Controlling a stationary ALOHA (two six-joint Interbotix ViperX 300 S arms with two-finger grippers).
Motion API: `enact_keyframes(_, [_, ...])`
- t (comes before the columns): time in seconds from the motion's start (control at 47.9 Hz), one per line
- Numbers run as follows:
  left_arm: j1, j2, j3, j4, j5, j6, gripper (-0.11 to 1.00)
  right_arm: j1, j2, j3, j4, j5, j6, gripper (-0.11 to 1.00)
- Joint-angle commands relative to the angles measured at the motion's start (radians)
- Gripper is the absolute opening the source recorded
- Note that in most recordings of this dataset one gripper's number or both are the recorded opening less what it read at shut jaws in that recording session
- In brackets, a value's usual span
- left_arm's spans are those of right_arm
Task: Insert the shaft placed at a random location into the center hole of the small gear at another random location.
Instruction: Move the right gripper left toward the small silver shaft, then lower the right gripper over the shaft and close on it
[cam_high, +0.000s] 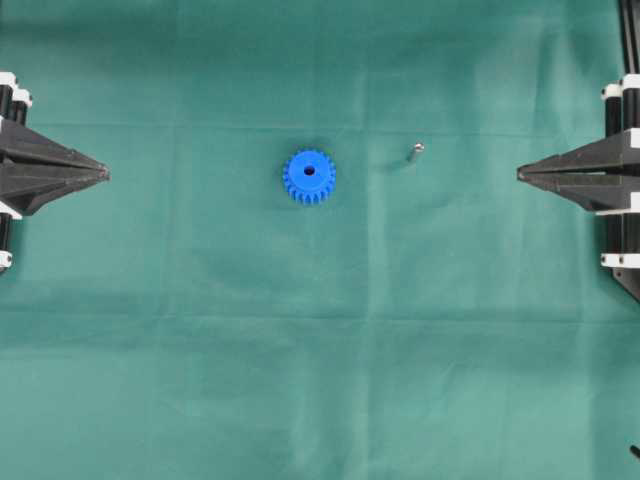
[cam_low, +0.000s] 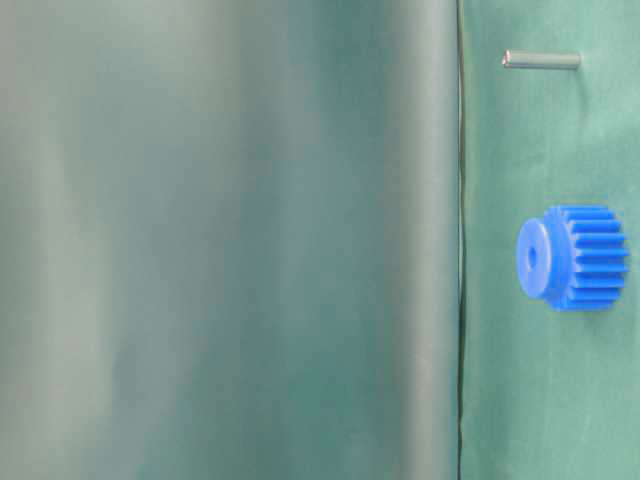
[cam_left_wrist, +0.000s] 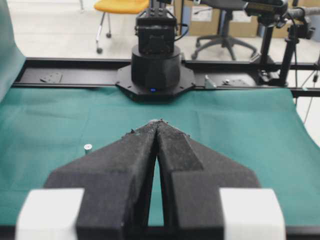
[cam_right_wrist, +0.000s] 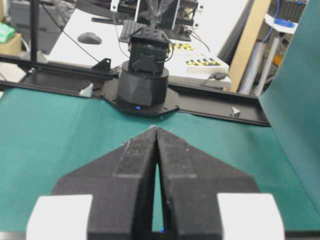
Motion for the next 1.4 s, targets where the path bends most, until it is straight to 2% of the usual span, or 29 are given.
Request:
enact_keyframes(0.0, [0.0, -0.003, -0.018, -0.034, -0.006, 0.009, -0.01, -0.012, 0.003, -0.017, -0.003, -0.003, -0.011, 0.12])
enact_keyframes(0.188, [0.0, -0.005, -0.018, -0.034, -0.005, 0.009, -0.01, -0.081, 0.02, -0.011, -0.003, -0.012, -0.011, 0.12])
enact_keyframes(0.334, [0.0, -0.002, -0.017, -0.034, -0.005, 0.006, -0.01, -0.156, 0.097, 0.009, -0.003, -0.041, -0.011, 0.12])
enact_keyframes(0.605, [0.0, -0.002, -0.014, -0.032, -0.005, 0.006, -0.01, -0.267, 0.371, 0.066, 0.018, -0.278, 0.018, 0.14])
enact_keyframes(0.647, [0.0, -0.003, -0.012, -0.034, -0.005, 0.006, -0.01, -0.279, 0.417, 0.071, 0.031, -0.31, 0.023, 0.22])
enact_keyframes(0.814, [0.0, -0.003, -0.006, -0.034, -0.005, 0.003, -0.01, -0.307, 0.609, 0.074, 0.069, -0.437, 0.029, 0.72])
enact_keyframes(0.856, [0.0, -0.003, -0.005, -0.034, -0.005, 0.003, -0.01, -0.307, 0.66, 0.071, 0.077, -0.463, 0.031, 0.8])
enact_keyframes(0.981, [0.0, -0.002, -0.003, -0.034, -0.005, 0.0, -0.01, -0.307, 0.811, 0.06, 0.103, -0.541, 0.046, 0.72])
enact_keyframes(1.148, [0.0, 0.0, 0.0, -0.035, -0.005, -0.002, -0.01, -0.305, 0.974, 0.029, 0.1, -0.621, 0.114, 0.71])
enact_keyframes(1.378, [0.0, 0.002, 0.008, -0.038, -0.005, -0.003, -0.01, -0.301, 1.08, -0.005, 0.091, -0.657, 0.144, 0.7])
